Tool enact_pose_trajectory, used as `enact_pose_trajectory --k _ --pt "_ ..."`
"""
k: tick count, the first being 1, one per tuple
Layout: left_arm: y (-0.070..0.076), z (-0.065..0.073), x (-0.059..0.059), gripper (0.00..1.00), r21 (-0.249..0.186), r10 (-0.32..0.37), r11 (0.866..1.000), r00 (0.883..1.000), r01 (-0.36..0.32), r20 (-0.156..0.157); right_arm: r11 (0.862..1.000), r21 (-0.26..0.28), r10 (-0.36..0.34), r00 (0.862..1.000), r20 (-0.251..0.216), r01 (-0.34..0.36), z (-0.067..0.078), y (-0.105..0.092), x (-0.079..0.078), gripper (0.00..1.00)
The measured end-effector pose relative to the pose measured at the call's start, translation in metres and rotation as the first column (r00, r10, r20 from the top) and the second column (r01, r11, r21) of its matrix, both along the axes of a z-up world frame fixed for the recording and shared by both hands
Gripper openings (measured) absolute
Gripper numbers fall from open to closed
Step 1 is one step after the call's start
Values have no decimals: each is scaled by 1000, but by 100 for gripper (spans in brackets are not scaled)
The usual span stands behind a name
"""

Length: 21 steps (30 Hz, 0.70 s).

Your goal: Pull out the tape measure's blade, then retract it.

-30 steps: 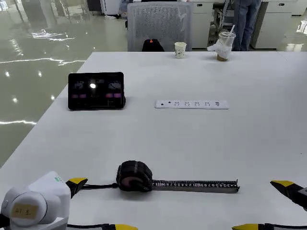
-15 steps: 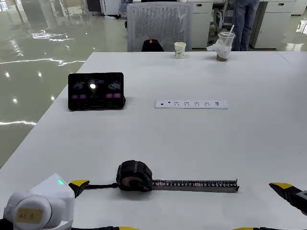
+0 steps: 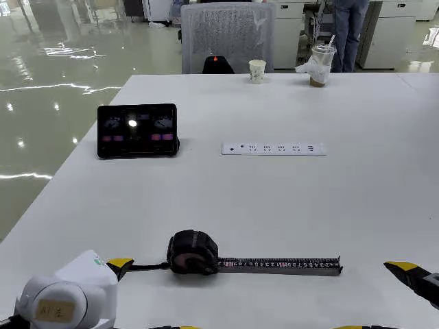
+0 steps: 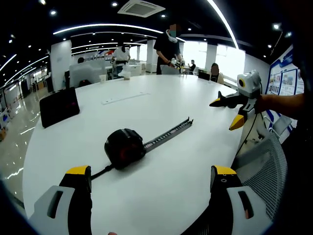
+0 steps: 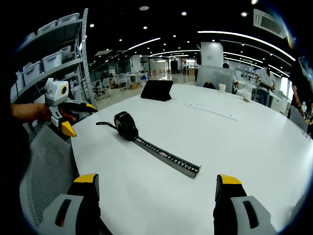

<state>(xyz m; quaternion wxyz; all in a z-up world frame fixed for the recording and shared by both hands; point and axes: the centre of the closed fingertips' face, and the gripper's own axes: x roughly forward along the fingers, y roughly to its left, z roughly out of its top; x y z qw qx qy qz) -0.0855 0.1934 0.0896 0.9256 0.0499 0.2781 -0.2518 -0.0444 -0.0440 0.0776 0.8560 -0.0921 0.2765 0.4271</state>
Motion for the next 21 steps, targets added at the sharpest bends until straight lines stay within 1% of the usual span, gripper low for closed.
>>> enact_pose_trajectory --k 4,7,8,10,12,17,21 --pt "-4 0 0 99 1 2 1000 1000 -2 0 1000 -2 4 1000 1 -4 1 0 -1 99" --pt "-8 -1 2 99 -7 15 1000 1000 -15 -8 1000 0 5 1000 2 -5 2 0 -2 99" --pt "-10 -2 2 99 -6 17 1000 1000 -17 -14 1000 -2 7 1000 -2 -7 1 -1 -2 99" --pt "-13 -3 2 99 14 14 1000 1000 -14 -10 1000 -12 15 1000 2 -15 0 -1 -3 98" --pt "-16 -4 3 99 16 12 1000 1000 -12 -13 999 -21 28 1000 8 -28 0 -2 -3 97" --pt "-22 -5 8 99 24 17 1000 1000 -16 -15 999 -24 37 999 9 -36 0 -2 -2 95" --pt "-25 -4 14 99 13 38 999 999 -38 -12 997 -38 63 998 16 -62 -1 -3 -1 93"
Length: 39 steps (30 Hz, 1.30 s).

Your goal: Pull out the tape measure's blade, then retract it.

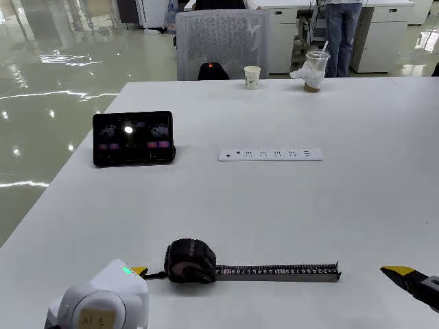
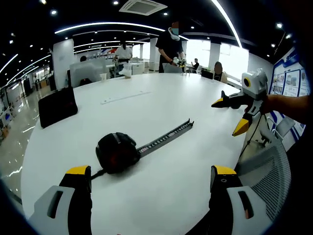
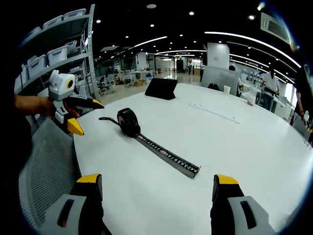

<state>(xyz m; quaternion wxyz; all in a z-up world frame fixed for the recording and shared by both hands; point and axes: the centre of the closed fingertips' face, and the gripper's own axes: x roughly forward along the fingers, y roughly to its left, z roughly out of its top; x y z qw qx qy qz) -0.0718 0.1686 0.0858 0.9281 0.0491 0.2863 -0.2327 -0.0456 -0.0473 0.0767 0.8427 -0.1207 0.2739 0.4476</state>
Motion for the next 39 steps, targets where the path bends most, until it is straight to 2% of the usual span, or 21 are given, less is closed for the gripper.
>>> enact_pose_trajectory --k 8,12,21,26,29,31,39 --pt "1 -4 10 99 2 49 999 999 -49 4 997 -41 67 998 4 -67 -3 -1 5 85" --pt "1 -4 16 99 -14 70 997 998 -70 1 993 -63 101 995 2 -101 -6 -2 8 82" --pt "0 -8 30 99 -8 111 994 994 -111 8 982 -95 161 987 1 -160 -10 -4 15 75" --pt "1 -13 38 98 -6 130 991 991 -130 5 973 -118 200 980 8 -197 -12 -5 20 69" --pt "1 -16 44 96 -1 132 991 991 -132 -5 961 -148 241 970 24 -235 -13 -6 26 65" --pt "2 -17 47 96 2 143 990 990 -143 -4 958 -152 251 968 24 -244 -13 -6 29 63" --pt "8 -23 59 95 1 197 980 980 -197 -10 931 -193 324 945 46 -310 -19 -7 49 56"
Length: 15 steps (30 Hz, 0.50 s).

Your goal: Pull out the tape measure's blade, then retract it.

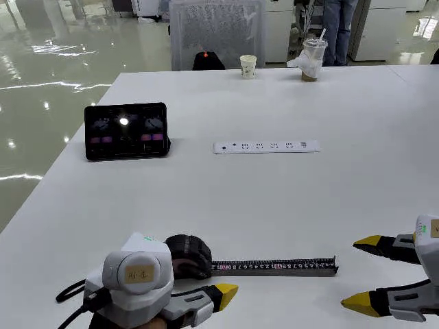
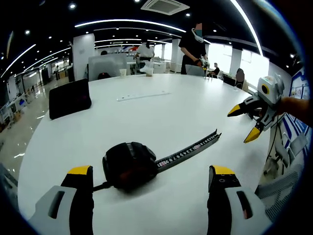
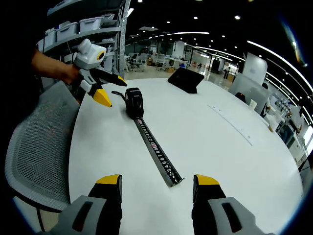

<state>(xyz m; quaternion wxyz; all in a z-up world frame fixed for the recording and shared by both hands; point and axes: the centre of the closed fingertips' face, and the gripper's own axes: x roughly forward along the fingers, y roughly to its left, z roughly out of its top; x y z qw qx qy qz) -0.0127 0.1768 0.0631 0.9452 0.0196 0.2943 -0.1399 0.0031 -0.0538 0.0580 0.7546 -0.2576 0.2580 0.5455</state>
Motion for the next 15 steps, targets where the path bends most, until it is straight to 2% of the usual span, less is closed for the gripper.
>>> enact_pose_trajectory --k 5,8,15 --pt "3 -4 5 92 -26 39 999 999 -40 -15 999 -29 44 999 0 -44 -4 1 4 50" --pt "6 -6 9 90 -39 63 997 998 -64 -20 997 -40 69 998 -1 -69 -10 1 13 47" --pt "11 -10 18 83 -55 106 993 994 -108 -34 991 -75 111 994 -11 -111 -20 1 22 40"
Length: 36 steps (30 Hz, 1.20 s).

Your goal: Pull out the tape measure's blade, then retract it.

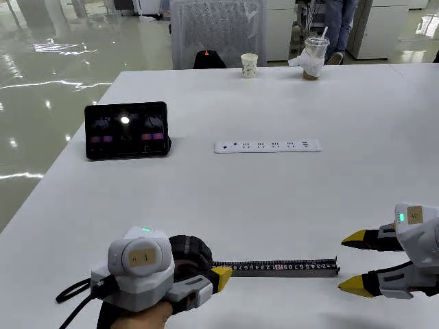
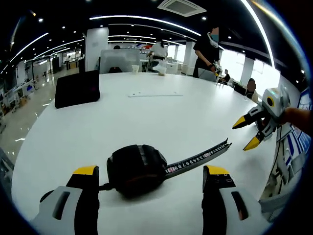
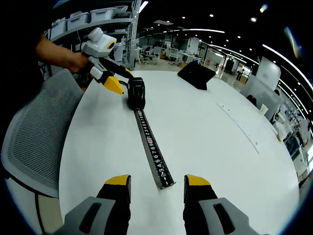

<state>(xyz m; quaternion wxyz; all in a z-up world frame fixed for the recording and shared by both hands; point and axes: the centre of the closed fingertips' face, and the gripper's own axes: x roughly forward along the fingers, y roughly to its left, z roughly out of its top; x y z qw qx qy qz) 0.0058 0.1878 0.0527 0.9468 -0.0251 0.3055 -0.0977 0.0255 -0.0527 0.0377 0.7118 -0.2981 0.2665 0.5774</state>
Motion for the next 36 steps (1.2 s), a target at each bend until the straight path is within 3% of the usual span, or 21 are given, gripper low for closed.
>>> enact_pose_trajectory --k 13,25,36 --pt "10 -13 11 70 -12 63 998 997 -63 -39 994 -80 75 997 -1 -75 -16 4 9 29" --pt "11 -17 26 64 -21 106 994 993 -108 -58 982 -146 117 992 -35 -121 -40 1 20 19" --pt "16 -27 28 61 -24 124 992 988 -126 -94 982 -150 102 993 -66 -111 -49 0 21 13"
